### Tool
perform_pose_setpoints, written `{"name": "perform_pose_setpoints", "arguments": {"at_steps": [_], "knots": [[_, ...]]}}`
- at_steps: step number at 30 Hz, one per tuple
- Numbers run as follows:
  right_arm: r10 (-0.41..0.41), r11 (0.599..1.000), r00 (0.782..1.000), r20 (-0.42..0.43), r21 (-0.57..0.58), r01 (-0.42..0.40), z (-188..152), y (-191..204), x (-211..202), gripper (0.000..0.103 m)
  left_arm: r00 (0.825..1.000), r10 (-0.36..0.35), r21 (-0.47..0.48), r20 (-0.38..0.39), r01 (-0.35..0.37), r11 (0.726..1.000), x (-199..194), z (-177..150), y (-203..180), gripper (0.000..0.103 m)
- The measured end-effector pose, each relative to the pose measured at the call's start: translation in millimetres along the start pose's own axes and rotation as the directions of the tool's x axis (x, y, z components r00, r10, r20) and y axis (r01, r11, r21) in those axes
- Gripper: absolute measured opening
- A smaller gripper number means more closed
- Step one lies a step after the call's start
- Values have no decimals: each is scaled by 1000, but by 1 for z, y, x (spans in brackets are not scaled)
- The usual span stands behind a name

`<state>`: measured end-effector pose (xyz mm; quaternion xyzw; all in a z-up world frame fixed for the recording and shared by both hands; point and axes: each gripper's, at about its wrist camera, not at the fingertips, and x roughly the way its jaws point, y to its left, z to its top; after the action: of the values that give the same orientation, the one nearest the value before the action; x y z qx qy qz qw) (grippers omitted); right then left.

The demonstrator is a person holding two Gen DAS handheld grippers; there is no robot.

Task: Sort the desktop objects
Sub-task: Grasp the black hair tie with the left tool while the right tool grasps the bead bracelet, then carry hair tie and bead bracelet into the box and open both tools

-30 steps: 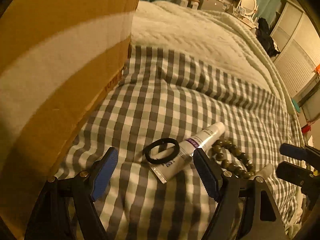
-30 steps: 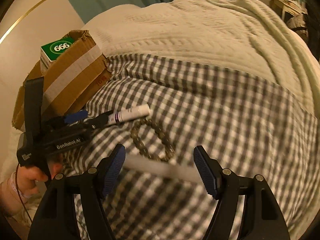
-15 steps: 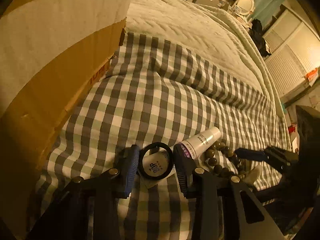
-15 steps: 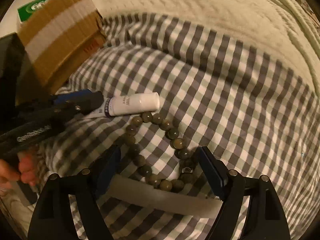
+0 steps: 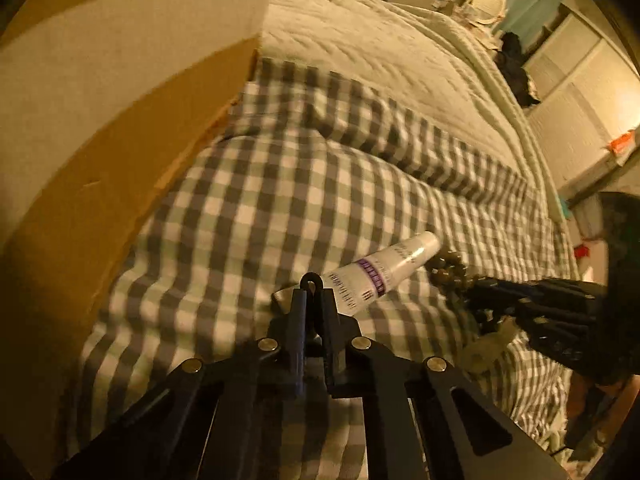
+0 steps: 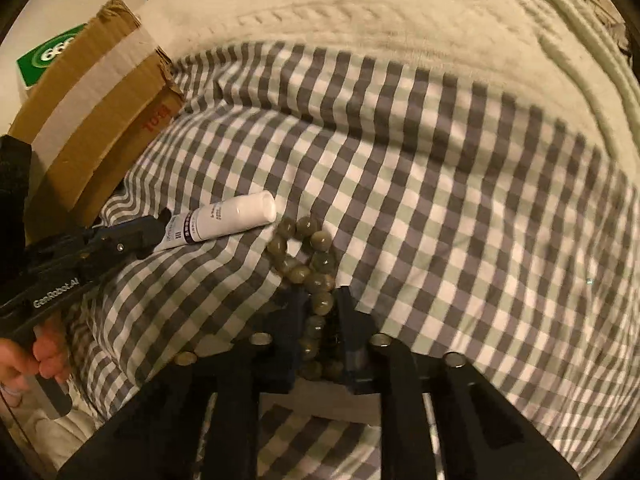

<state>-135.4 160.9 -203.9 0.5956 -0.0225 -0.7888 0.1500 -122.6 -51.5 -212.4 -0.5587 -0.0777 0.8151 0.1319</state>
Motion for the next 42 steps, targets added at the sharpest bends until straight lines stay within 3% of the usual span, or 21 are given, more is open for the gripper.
{"name": "perform_pose_setpoints", "arguments": {"at_steps": [8,17,25,34,42], "knots": [[-41,997,995,89,-63,47,1,11,-44,11,999,-1,46,51,-2,999,-22,-8,-17,6],[21,999,994,109,33,-25,-2,20,-76,11,993,-15,86,118,5,996,-61,-16,-32,6],[50,999,981,188,-15,-48,-7,61,-121,11,976,-31,84,214,14,996,-108,-22,-30,6],[98,992,952,290,-107,-69,-1,125,-168,11,932,-20,50,361,2,999,-175,-17,-5,6],[149,976,920,363,-206,-77,20,190,-199,11,885,24,-30,466,-11,999,-222,-4,41,6]]}}
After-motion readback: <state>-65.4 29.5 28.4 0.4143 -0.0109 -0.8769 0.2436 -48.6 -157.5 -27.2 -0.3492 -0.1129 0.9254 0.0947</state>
